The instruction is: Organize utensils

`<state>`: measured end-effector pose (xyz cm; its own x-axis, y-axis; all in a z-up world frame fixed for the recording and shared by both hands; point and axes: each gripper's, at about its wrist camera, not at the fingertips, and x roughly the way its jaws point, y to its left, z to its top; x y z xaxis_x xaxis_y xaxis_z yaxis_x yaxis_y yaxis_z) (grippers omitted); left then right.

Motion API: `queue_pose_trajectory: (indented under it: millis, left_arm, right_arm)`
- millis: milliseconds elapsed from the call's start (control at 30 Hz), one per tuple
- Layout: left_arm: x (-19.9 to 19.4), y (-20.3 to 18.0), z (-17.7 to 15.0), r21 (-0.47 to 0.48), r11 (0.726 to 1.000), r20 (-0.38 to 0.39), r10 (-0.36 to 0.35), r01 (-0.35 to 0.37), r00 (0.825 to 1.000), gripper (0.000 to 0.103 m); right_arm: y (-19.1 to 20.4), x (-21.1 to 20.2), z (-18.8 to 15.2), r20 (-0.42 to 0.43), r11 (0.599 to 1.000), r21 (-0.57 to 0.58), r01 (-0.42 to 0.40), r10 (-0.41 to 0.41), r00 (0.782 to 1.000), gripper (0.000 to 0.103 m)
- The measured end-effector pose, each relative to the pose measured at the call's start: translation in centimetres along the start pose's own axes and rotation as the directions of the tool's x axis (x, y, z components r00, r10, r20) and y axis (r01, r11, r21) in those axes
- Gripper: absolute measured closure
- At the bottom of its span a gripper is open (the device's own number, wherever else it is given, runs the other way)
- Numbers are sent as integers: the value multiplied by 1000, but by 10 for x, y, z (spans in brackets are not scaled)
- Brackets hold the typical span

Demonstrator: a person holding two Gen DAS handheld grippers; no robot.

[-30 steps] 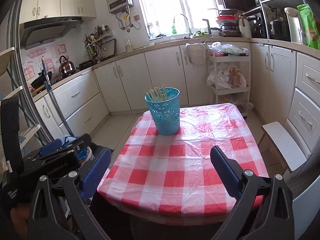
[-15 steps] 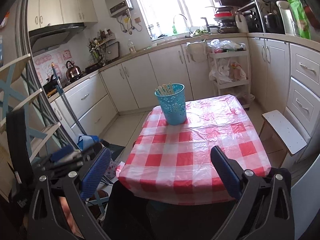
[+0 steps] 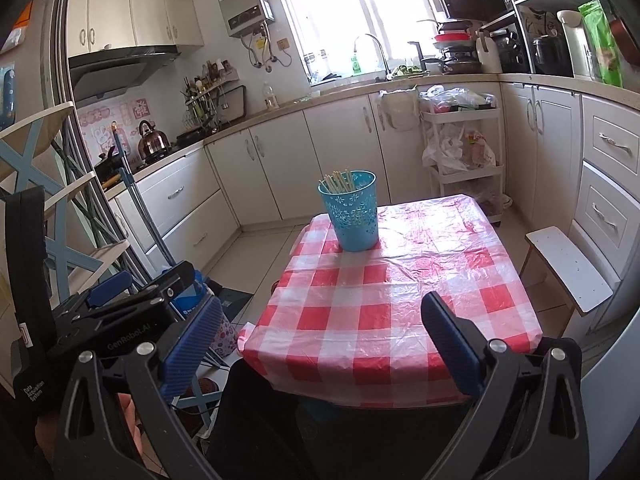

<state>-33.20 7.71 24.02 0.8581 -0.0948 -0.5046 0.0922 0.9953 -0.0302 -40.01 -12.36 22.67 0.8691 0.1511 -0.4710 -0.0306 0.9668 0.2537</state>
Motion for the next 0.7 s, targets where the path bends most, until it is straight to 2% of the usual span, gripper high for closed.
queue_pose_trajectory:
  millis: [133, 233, 367, 700]
  left_arm:
    - [-2, 5, -1, -23, 999, 6, -39, 39, 999, 8]
    - [-14, 4, -2, -3, 1000, 71, 7, -7, 997, 8]
    - [-23, 3, 1, 4, 999, 111, 42, -42, 993, 8]
    - [-18, 16, 3, -53, 998, 76, 19, -15, 997, 8]
  right_arm:
    - [1, 0, 0, 1, 1000, 0, -2, 2, 1000, 7]
    - [0, 0, -1, 6, 1000, -2, 2, -2, 1000, 7]
    - [2, -2, -4, 21, 1000, -10, 12, -12, 1000, 7]
    - [5, -4, -4, 14, 1000, -27, 11, -11, 1000, 7]
